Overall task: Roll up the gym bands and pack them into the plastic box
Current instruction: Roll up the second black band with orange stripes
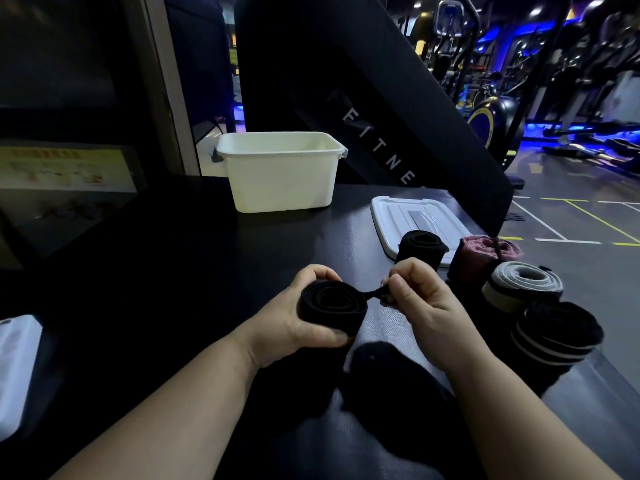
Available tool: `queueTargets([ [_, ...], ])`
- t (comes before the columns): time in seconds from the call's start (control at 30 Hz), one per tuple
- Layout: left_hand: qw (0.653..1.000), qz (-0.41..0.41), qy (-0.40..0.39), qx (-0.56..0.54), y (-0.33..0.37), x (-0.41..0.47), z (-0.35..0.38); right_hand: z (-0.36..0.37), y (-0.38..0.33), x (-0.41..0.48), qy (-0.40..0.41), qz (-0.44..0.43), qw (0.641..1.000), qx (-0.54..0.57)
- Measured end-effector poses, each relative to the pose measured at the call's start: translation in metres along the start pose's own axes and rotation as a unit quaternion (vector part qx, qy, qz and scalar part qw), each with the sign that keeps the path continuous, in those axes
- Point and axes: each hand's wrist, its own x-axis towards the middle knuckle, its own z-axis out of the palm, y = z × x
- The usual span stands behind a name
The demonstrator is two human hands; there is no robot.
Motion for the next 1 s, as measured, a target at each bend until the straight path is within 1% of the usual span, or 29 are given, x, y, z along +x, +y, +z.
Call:
queueTargets([
  [0.1, 1.0, -0.002, -0.01, -0.02, 0.001, -0.001, 0.0, -0.005, -0.004, 0.0, -0.012, -0.02, 0.999, -0.04],
  [0.17, 0.999, -0.005, -0.015, -0.043, 0.002, -0.003, -0.002, -0.012, -0.006, -0.001, -0.026, -0.051, 0.989, -0.133],
  [0.23, 0.999, -0.006, -0.017, -0.047, 0.003, -0.004, -0.003, -0.018, -0.005, -0.001, -0.023, -0.095, 0.956, -0.275],
  [0.3, 0.999, -0.004, -0.017, -0.039, 0.003, -0.005, -0.003, -0.018, -0.004, 0.0, 0.006, -0.109, 0.924, -0.366],
  [0.4, 1.0, 0.003, -0.014, -0.014, 0.004, -0.005, 0.0, -0.013, -0.004, 0.001, 0.071, -0.077, 0.916, -0.387],
  [0.47, 1.0, 0.005, -0.016, 0.0, 0.004, -0.005, 0.002, -0.009, -0.002, -0.002, 0.073, -0.054, 0.92, -0.381],
  [0.57, 1.0, 0.011, -0.013, 0.02, 0.003, -0.005, 0.004, -0.003, -0.003, -0.003, 0.053, -0.016, 0.941, -0.334],
  [0.63, 0.999, 0.015, -0.004, 0.029, 0.002, -0.005, 0.006, -0.003, 0.001, 0.0, 0.066, 0.007, 0.932, -0.356],
  [0.7, 0.999, 0.021, 0.008, 0.039, 0.001, -0.004, 0.007, -0.002, 0.005, 0.004, 0.101, 0.03, 0.917, -0.384],
  [0.73, 0.999, 0.023, 0.017, 0.043, 0.0, -0.003, 0.007, -0.002, 0.007, 0.004, 0.11, 0.053, 0.927, -0.355],
  [0.77, 0.998, 0.025, 0.029, 0.047, 0.0, -0.002, 0.007, -0.001, 0.007, 0.004, 0.112, 0.082, 0.949, -0.285],
  [0.8, 0.997, 0.027, 0.045, 0.049, -0.001, -0.002, 0.007, 0.0, 0.005, 0.004, 0.108, 0.11, 0.971, -0.181],
  [0.83, 0.996, 0.029, 0.064, 0.053, -0.002, -0.001, 0.006, 0.0, 0.002, 0.004, 0.099, 0.136, 0.982, -0.081],
  [0.87, 0.995, 0.031, 0.081, 0.057, -0.003, 0.0, 0.006, 0.0, -0.001, 0.004, 0.086, 0.154, 0.984, -0.001],
  [0.9, 0.993, 0.034, 0.096, 0.061, -0.004, 0.001, 0.006, -0.001, -0.003, 0.004, 0.07, 0.169, 0.982, 0.054],
  [1.0, 0.987, 0.043, 0.138, 0.071, -0.007, 0.006, 0.008, 0.001, -0.009, 0.004, 0.029, 0.186, 0.969, 0.161],
])
